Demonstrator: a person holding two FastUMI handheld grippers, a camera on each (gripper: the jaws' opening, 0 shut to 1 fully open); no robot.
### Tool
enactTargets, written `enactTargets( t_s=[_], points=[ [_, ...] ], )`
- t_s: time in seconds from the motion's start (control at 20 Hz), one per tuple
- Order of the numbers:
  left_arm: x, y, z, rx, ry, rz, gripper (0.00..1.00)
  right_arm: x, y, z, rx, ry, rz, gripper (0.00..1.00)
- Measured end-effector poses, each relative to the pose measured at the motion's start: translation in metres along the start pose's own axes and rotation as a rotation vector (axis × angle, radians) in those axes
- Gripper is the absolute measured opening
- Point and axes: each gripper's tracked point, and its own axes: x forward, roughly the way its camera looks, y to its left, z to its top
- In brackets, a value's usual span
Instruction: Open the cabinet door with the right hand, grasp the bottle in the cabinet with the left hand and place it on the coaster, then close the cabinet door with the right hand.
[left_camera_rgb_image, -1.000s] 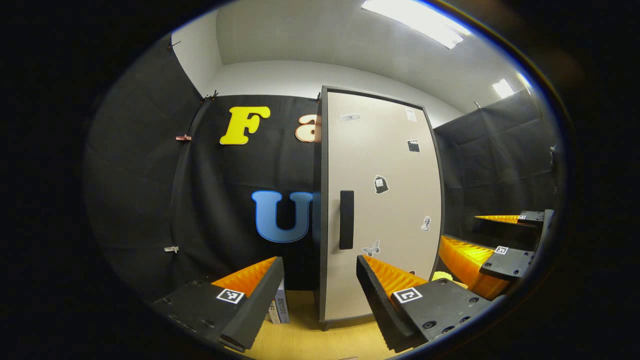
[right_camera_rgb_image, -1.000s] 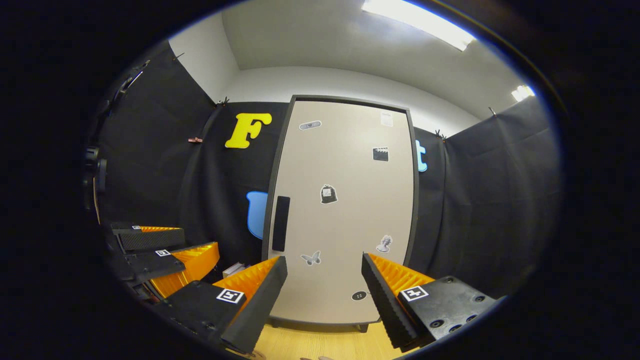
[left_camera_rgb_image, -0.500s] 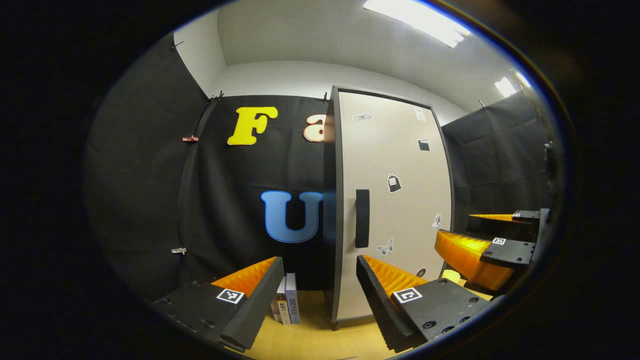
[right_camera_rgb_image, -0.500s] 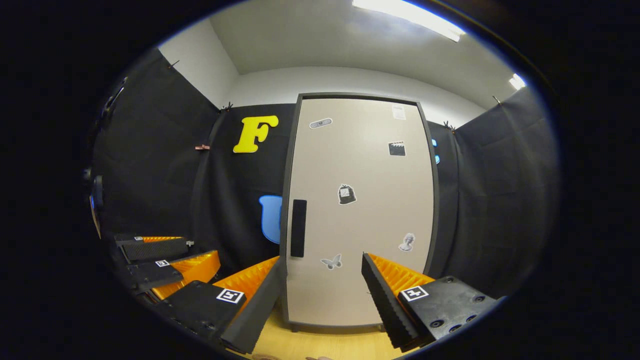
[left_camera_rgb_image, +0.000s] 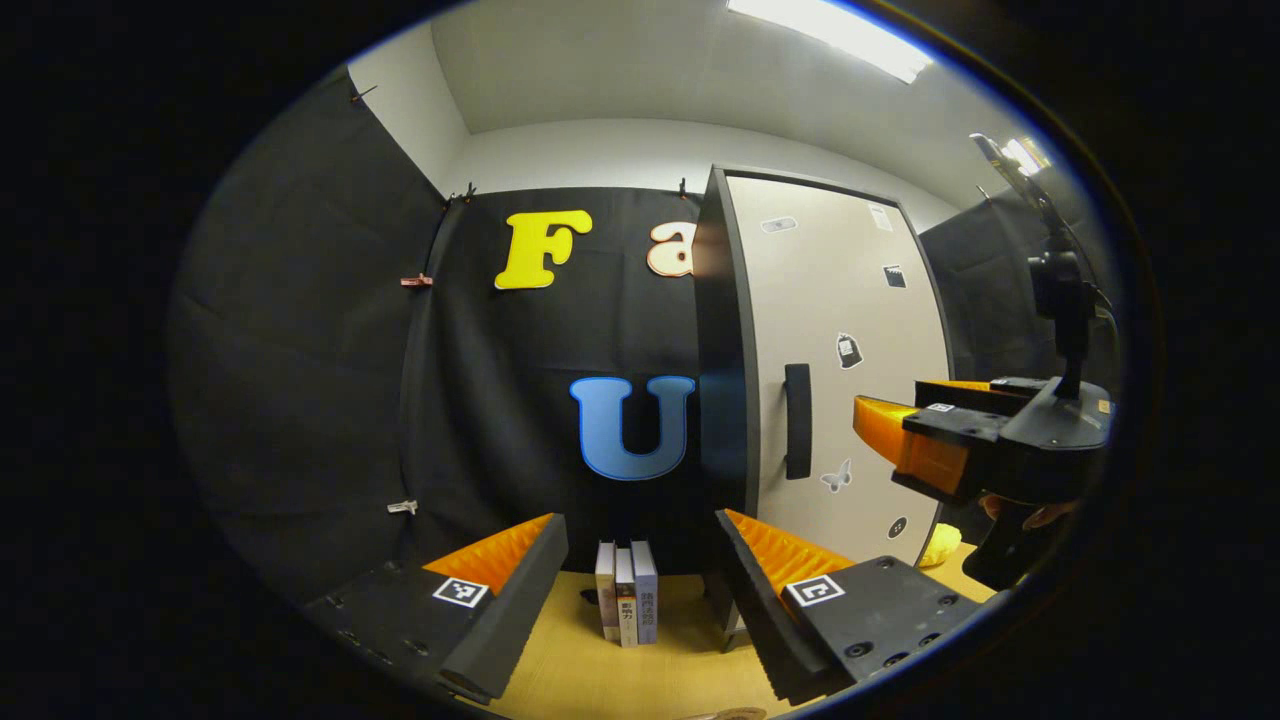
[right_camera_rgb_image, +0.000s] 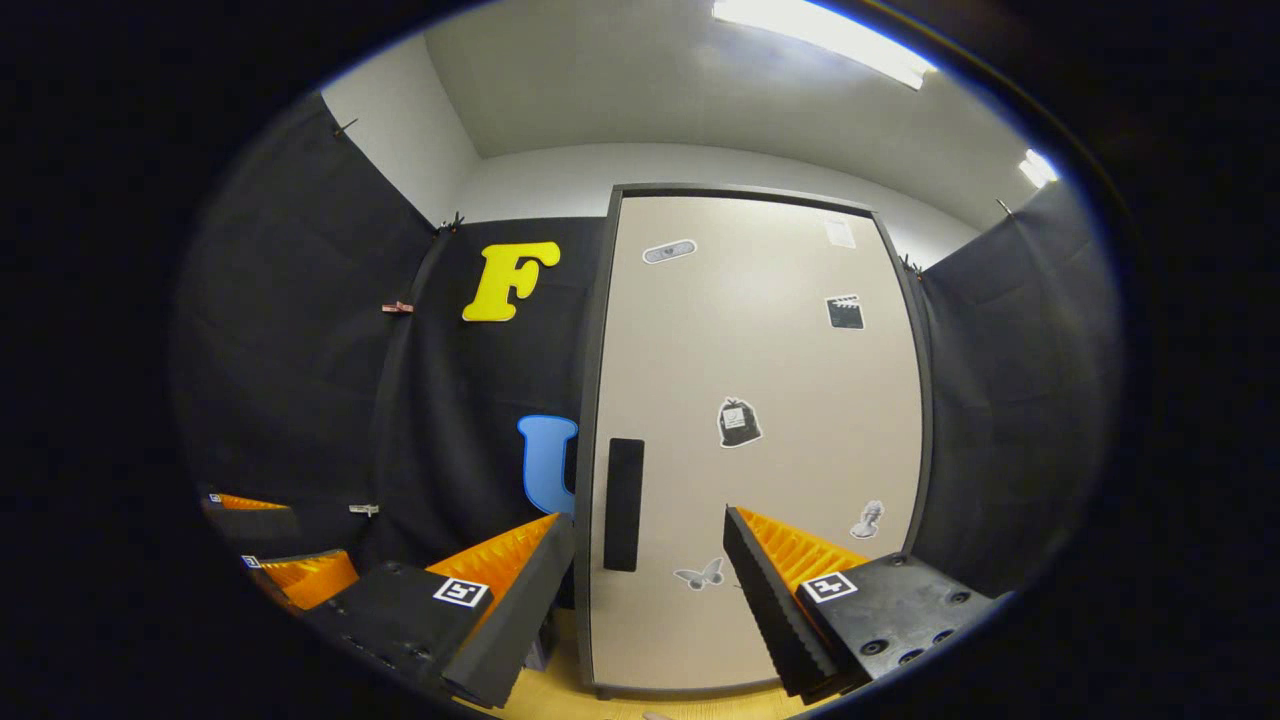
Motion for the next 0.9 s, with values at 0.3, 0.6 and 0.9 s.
enactTargets(
  t_s=[0.3,0.6,0.9],
  points=[
    [-0.001,0.028,-0.014,-0.027,0.033,0.032,0.92,0.047,0.011,-0.018,0.014,0.032,-0.027,0.97],
    [-0.002,0.053,-0.031,-0.047,0.076,0.069,0.92,0.086,0.008,-0.028,0.001,0.034,-0.062,0.94],
    [-0.003,0.077,-0.038,-0.029,0.094,0.115,0.92,0.11,0.011,-0.057,-0.015,0.102,-0.069,0.76]
  ],
)
